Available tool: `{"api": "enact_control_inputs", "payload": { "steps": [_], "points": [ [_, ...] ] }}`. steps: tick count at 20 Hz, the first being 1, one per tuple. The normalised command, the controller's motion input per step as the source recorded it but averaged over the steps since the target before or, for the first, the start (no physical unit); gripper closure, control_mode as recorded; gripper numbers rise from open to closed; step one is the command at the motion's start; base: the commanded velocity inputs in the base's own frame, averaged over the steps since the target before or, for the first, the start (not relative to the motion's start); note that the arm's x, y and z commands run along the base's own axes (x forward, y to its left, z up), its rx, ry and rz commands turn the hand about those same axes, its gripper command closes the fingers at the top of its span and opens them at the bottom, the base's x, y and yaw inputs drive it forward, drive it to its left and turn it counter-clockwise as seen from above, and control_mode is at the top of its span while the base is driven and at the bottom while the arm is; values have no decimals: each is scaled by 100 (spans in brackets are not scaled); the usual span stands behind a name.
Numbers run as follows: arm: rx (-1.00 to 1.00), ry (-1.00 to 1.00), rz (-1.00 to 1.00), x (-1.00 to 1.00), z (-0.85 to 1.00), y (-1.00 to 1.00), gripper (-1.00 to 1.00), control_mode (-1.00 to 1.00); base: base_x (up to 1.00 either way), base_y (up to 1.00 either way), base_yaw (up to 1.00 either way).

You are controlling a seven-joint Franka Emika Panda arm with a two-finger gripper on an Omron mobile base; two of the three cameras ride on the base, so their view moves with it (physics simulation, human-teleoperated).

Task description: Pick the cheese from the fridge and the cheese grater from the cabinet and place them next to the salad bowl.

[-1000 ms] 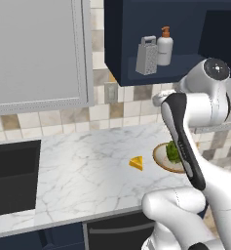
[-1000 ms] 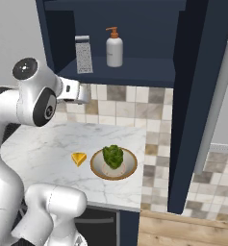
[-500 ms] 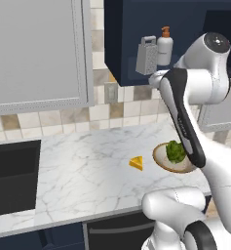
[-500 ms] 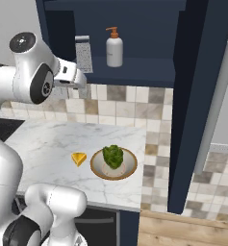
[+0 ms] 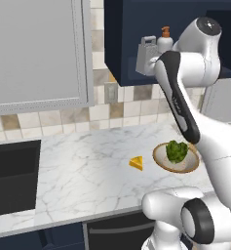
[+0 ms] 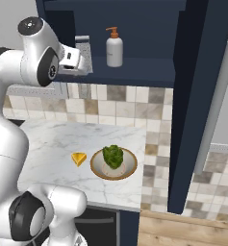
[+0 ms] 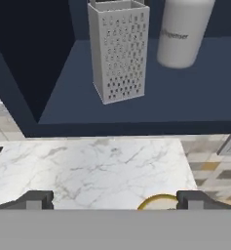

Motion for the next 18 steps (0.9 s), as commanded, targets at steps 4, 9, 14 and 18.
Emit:
{"api": "enact_control_inputs", "payload": {
  "steps": [4, 9, 14, 18],
  "points": [
    [0, -5, 18, 42, 0, -3, -100, -100, 0, 0, 0],
    [0, -4, 19, 38, 2, -3, -100, -100, 0, 0, 0],
    [0, 0, 5, 42, 15, -4, -100, -100, 0, 0, 0],
    [0, 0, 0, 37, 10, -6, -100, -100, 0, 0, 0]
  ]
}}
